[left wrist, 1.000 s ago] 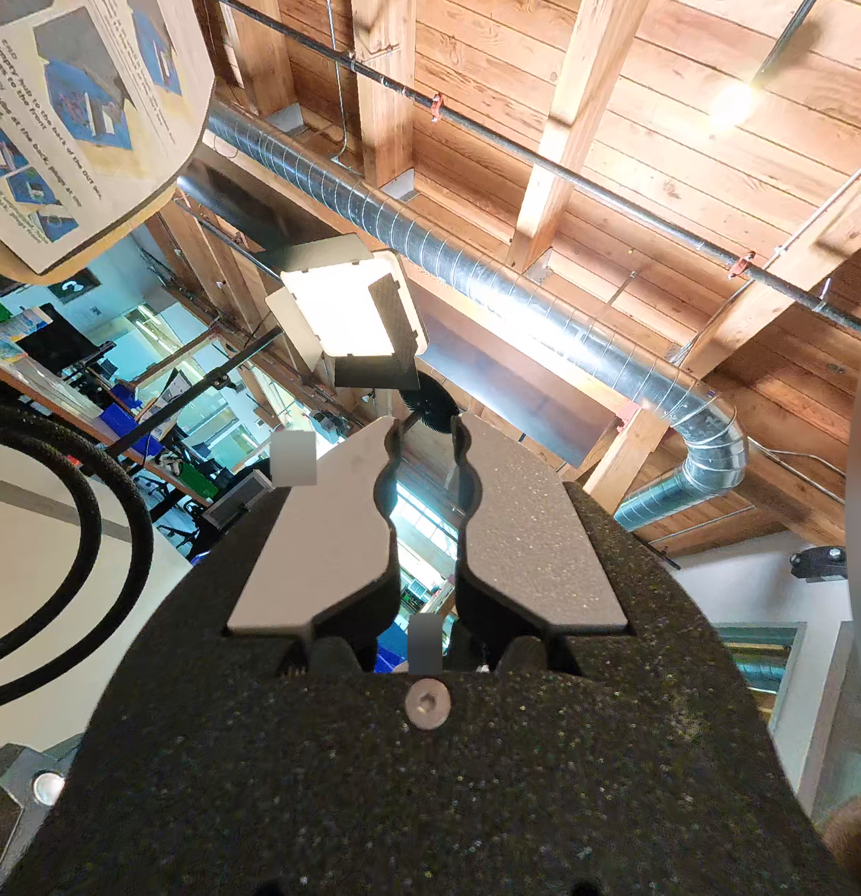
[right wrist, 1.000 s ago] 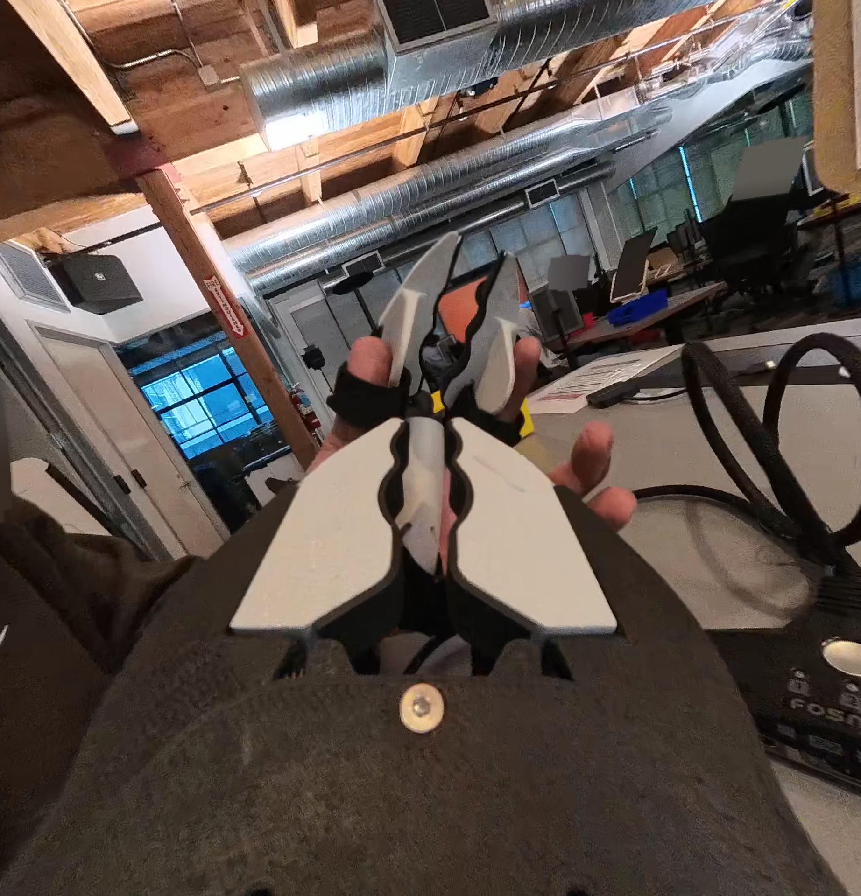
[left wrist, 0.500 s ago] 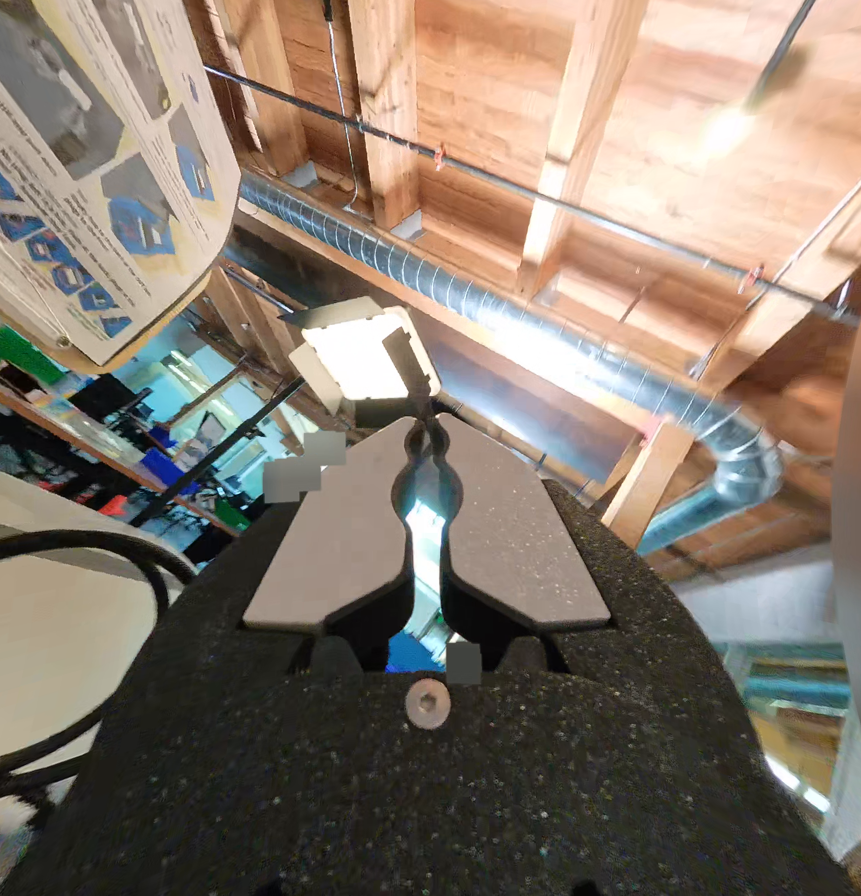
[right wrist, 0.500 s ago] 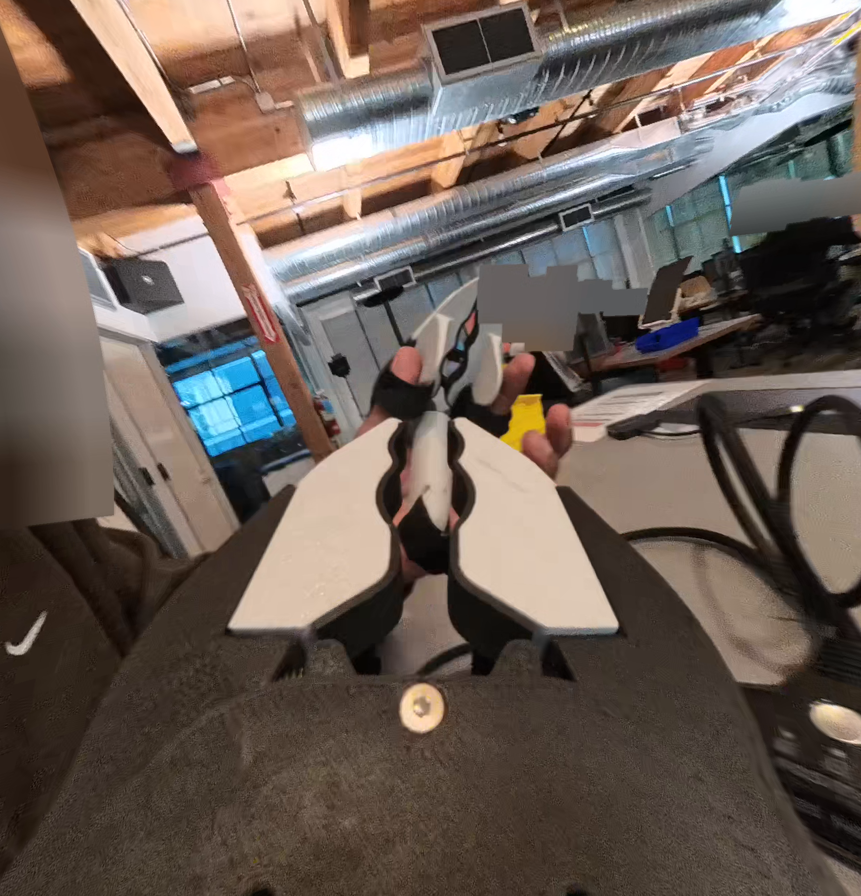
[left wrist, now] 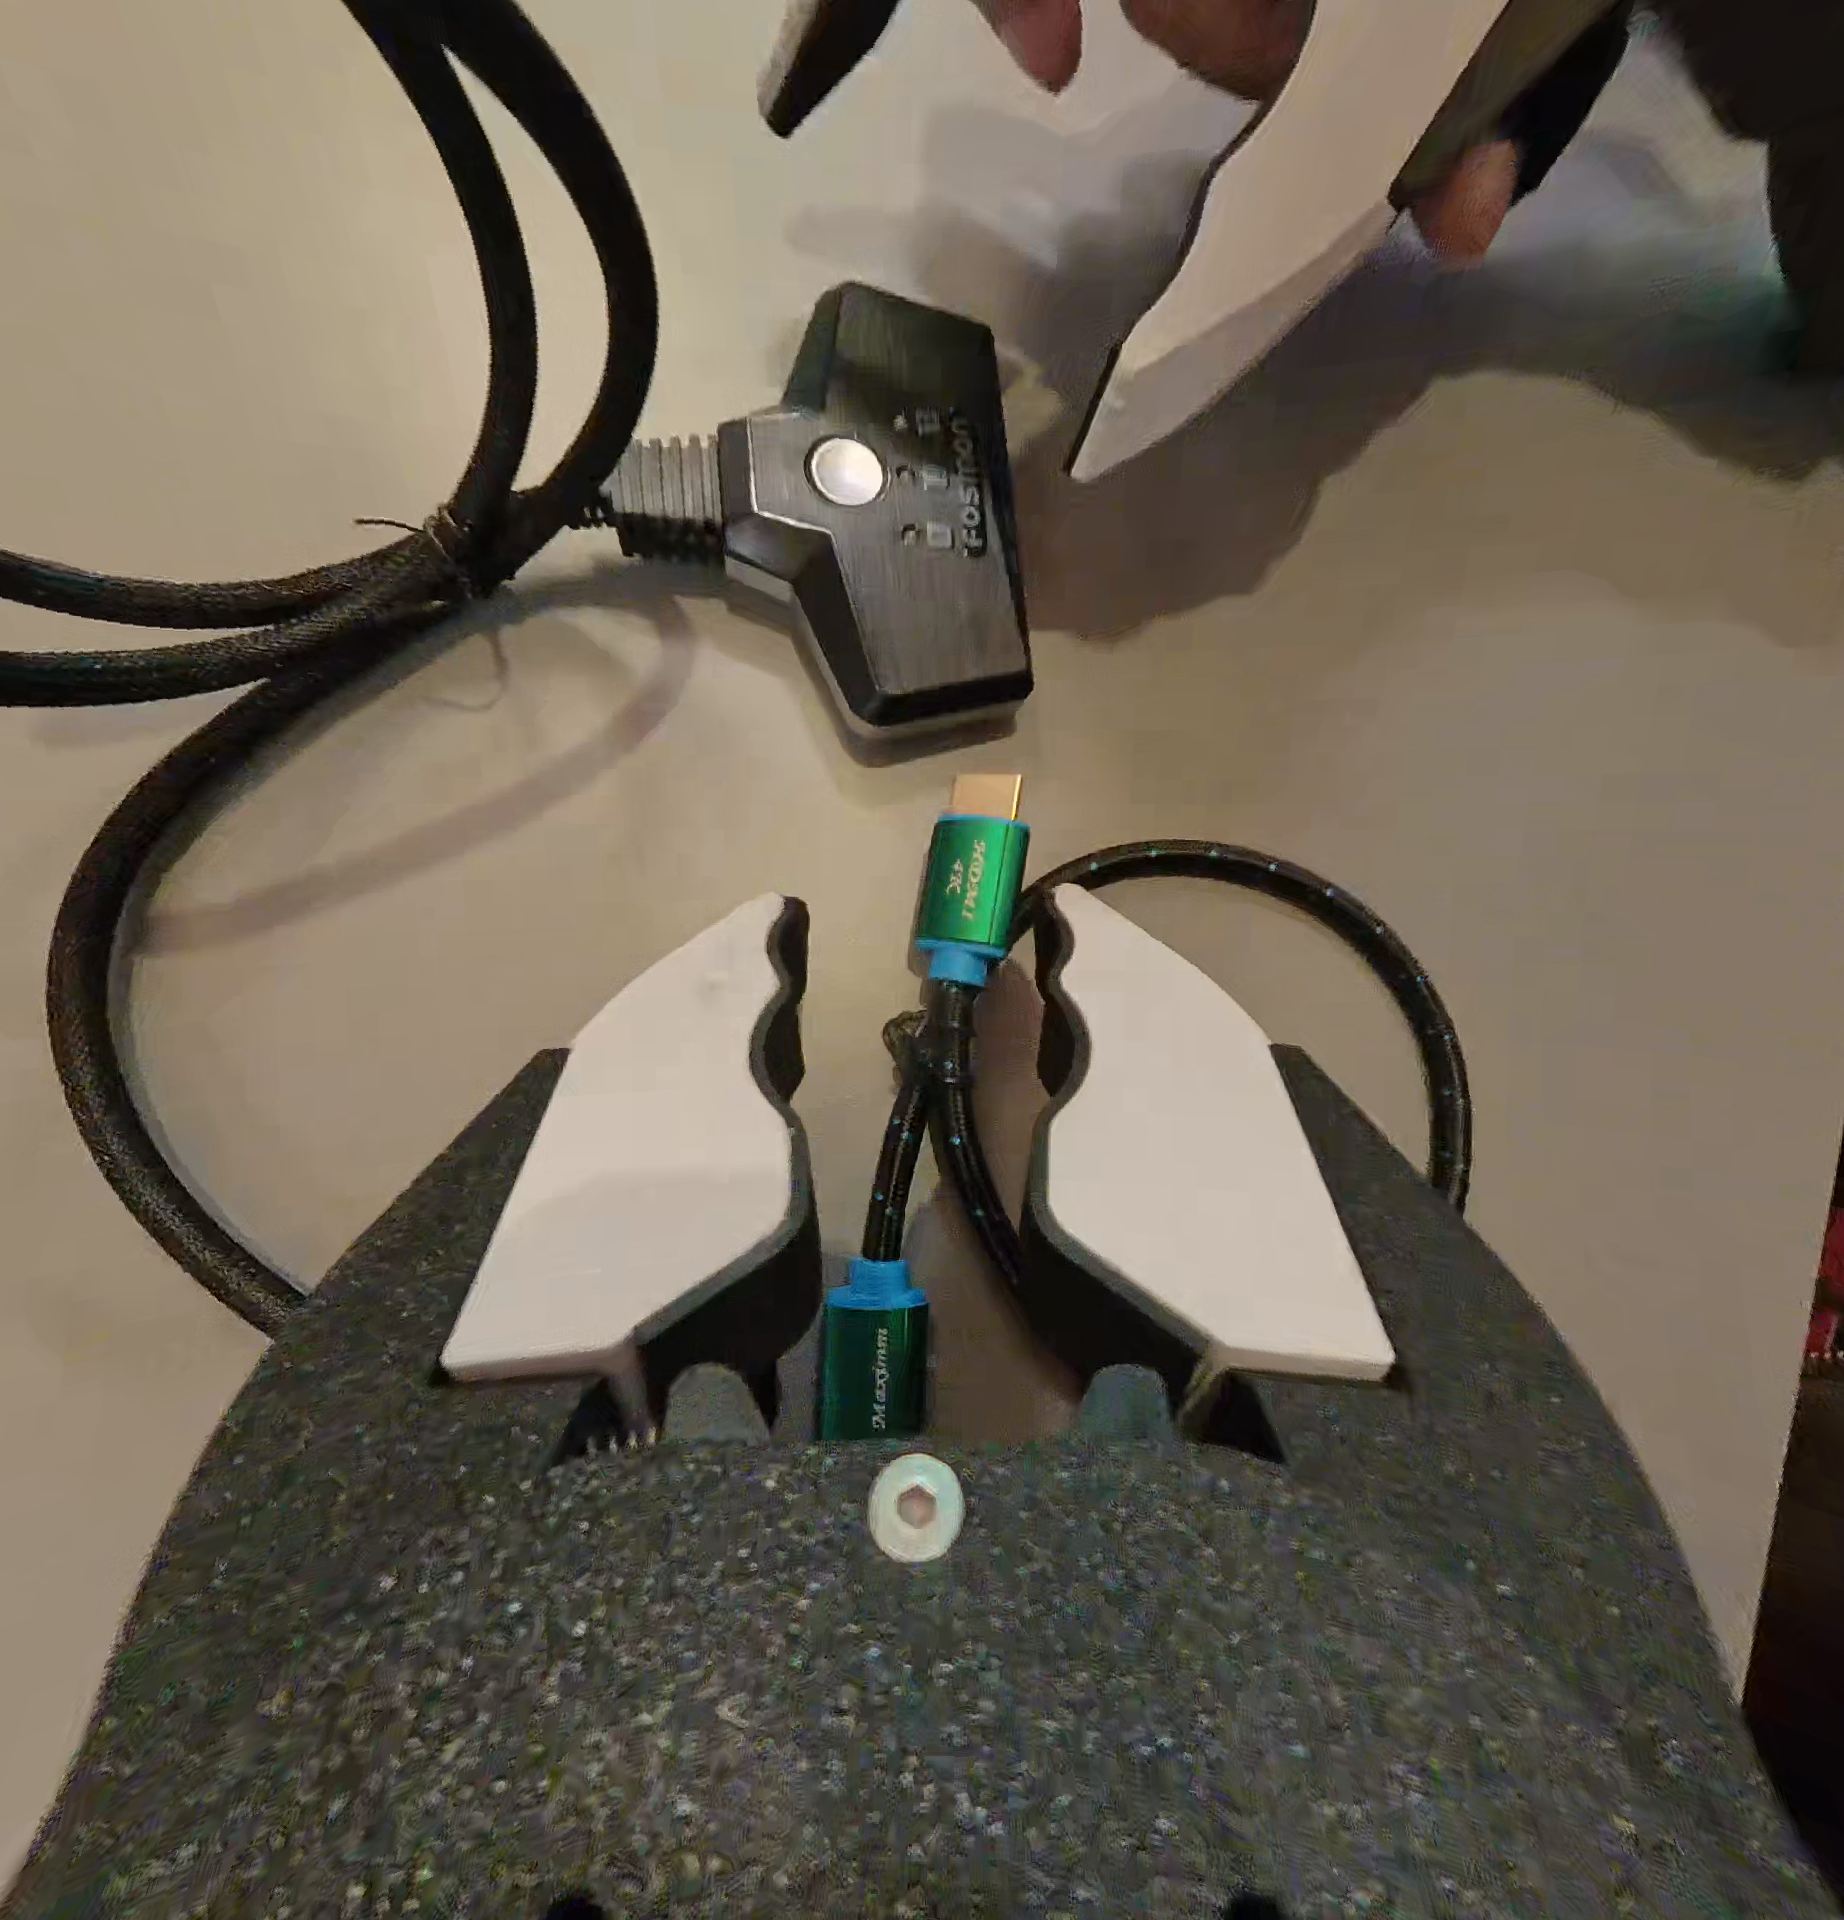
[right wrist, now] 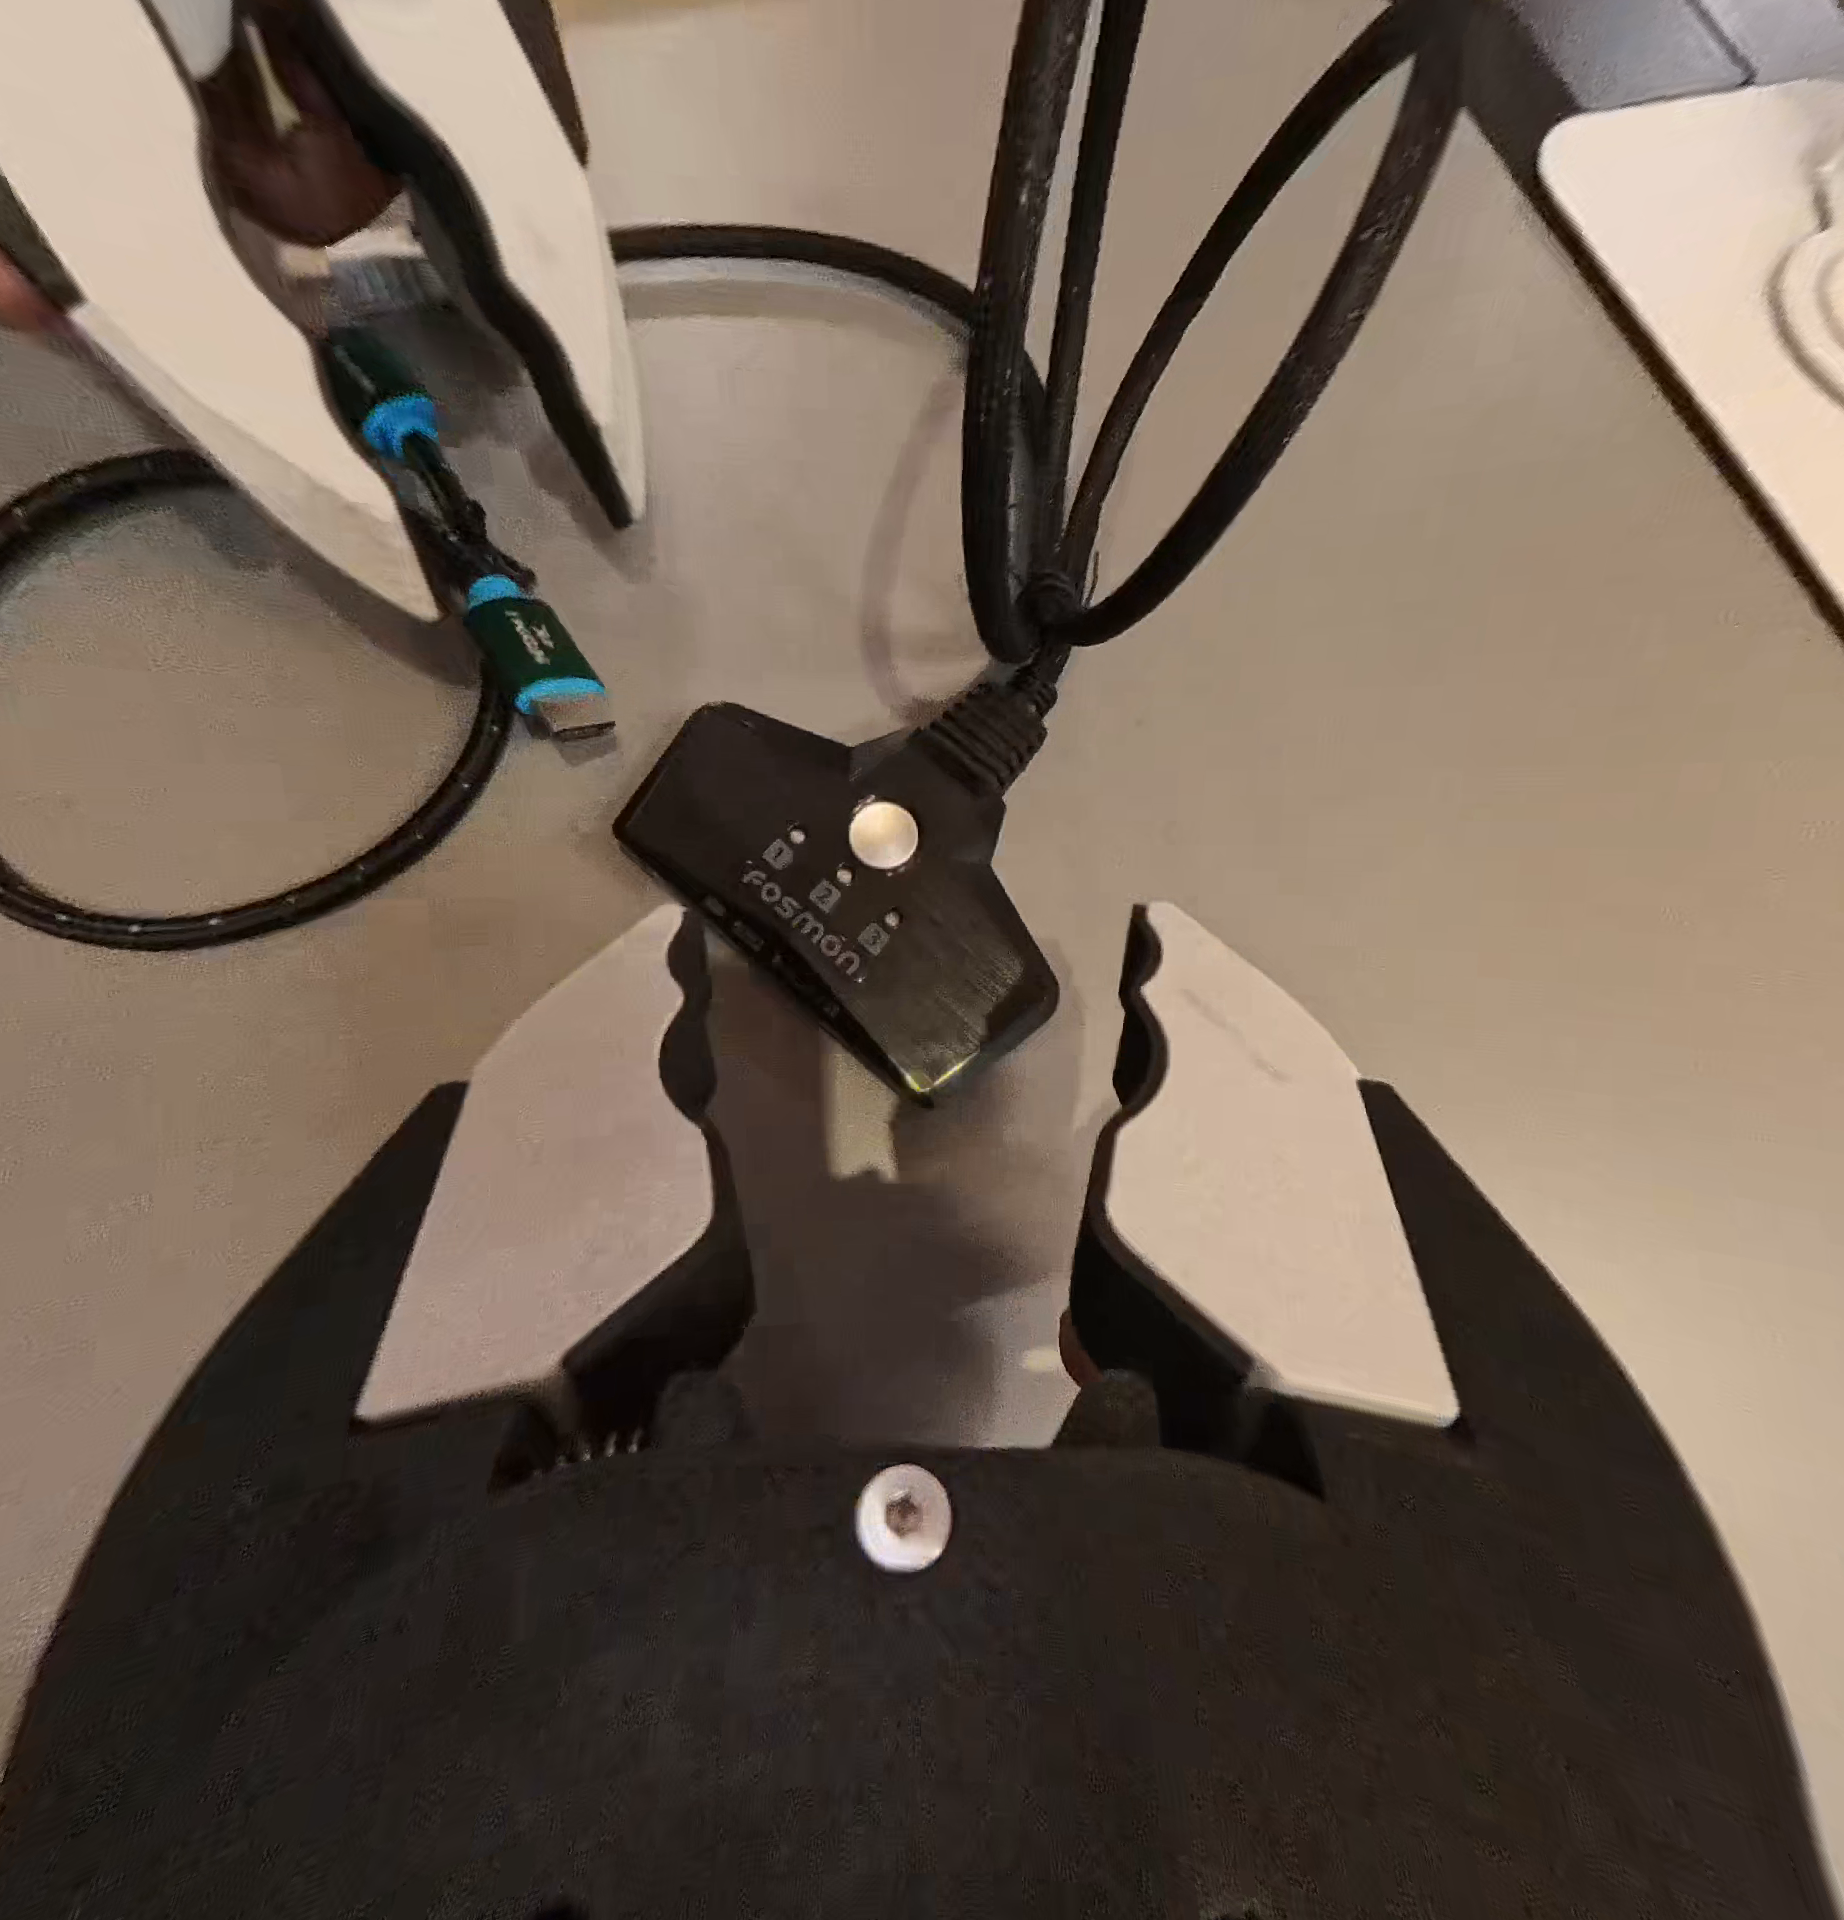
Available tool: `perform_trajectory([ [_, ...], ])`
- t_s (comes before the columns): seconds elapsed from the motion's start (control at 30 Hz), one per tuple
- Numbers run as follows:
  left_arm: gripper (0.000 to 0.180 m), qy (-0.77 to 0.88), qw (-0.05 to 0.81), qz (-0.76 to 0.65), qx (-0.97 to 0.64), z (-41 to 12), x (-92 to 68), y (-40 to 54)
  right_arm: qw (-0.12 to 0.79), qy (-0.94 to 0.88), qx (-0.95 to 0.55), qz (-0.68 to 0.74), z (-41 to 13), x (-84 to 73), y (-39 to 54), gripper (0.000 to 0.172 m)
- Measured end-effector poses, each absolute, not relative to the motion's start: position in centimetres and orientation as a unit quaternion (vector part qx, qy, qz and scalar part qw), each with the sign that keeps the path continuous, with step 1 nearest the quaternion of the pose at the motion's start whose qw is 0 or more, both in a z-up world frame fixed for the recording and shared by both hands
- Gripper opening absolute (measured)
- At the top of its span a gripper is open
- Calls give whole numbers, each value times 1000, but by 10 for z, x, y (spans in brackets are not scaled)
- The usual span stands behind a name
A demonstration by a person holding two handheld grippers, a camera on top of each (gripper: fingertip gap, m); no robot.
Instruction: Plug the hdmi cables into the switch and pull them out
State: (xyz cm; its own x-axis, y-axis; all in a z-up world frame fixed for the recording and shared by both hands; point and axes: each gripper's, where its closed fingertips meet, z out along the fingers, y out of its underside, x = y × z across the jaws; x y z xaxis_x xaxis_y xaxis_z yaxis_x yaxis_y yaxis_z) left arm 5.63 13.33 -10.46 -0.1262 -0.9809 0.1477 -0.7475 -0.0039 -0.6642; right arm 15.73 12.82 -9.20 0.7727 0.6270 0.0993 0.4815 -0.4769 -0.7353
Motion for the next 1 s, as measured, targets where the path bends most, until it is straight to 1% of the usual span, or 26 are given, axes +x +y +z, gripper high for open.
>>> perform_trajectory([
  [0.07, 42, 708, 162, -288, -624, -112, 56, 131, 354, -347, -864, 90, -105, 157, 126, 79],
  [0.17, 39, 751, 125, -244, -601, -127, 54, 127, 302, -359, -880, 74, -125, 158, 124, 74],
  [0.23, 27, 766, 130, -235, -584, -128, 57, 125, 307, -329, -891, 61, -126, 159, 128, 69],
  [0.27, 21, 769, 126, -236, -581, -129, 57, 124, 307, -312, -897, 57, -126, 159, 127, 70],
  [0.37, 20, 766, 128, -252, -577, -128, 59, 124, 306, -250, -918, 35, -126, 161, 124, 69],
  [0.43, 20, 757, 145, -257, -583, -128, 59, 131, 300, -171, -938, 29, -128, 163, 119, 68],
  [0.53, 19, 737, 170, -250, -604, -128, 56, 148, 305, -48, -950, 44, -128, 158, 111, 57],
  [0.57, 19, 733, 175, -246, -609, -128, 54, 152, 312, -35, -948, 55, -127, 151, 109, 60],
  [0.7, 19, 733, 175, -251, -608, -126, 41, 157, 323, -90, -935, 117, -121, 116, 95, 66],
  [0.87, 20, 741, 155, -263, -598, -124, 23, 153, 383, -161, -905, 89, -92, 131, 110, 67],
  [0.93, 19, 751, 146, -260, -589, -124, 18, 149, 370, -172, -908, 91, -95, 132, 117, 71],
  [1.0, 19, 763, 136, -254, -578, -126, 12, 144, 334, -193, -917, 98, -107, 124, 117, 74],
])
